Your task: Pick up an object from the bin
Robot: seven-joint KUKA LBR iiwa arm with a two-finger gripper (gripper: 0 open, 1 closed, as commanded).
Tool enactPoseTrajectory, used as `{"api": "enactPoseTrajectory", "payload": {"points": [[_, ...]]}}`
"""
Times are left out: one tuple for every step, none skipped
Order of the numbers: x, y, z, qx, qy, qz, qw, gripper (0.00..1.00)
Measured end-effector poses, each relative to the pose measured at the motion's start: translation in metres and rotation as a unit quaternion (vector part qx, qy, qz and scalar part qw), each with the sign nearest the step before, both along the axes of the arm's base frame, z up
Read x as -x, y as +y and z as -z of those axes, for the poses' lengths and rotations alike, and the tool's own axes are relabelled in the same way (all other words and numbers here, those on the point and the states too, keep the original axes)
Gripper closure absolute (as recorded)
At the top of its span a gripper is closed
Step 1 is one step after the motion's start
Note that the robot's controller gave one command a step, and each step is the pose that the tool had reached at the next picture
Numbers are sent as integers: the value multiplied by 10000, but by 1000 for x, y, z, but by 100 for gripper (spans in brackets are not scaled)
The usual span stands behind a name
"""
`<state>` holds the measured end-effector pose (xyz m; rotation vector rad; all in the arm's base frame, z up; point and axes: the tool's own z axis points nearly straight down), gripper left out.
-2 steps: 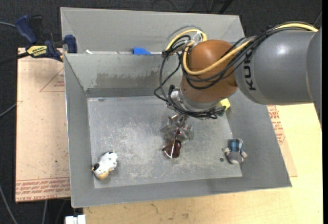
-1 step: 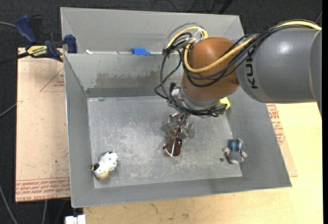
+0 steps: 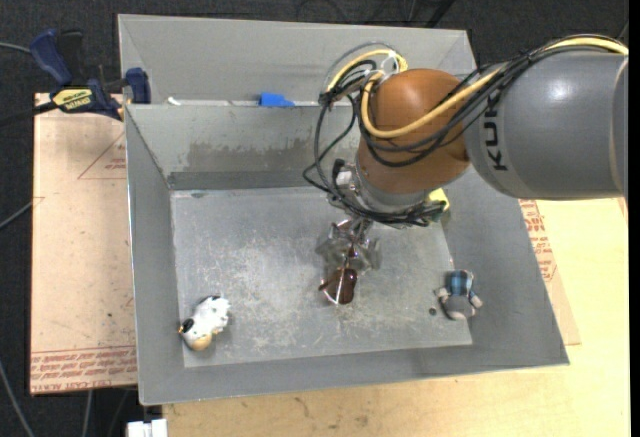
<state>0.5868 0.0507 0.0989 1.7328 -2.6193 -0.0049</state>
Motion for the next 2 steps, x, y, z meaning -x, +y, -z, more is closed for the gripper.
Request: {"api": "enactPoseTrajectory", "payload": {"points": [[2,0,-22,0,30,-2,10000,100],[0,0,-45,-1,0,0,10000,100]]}}
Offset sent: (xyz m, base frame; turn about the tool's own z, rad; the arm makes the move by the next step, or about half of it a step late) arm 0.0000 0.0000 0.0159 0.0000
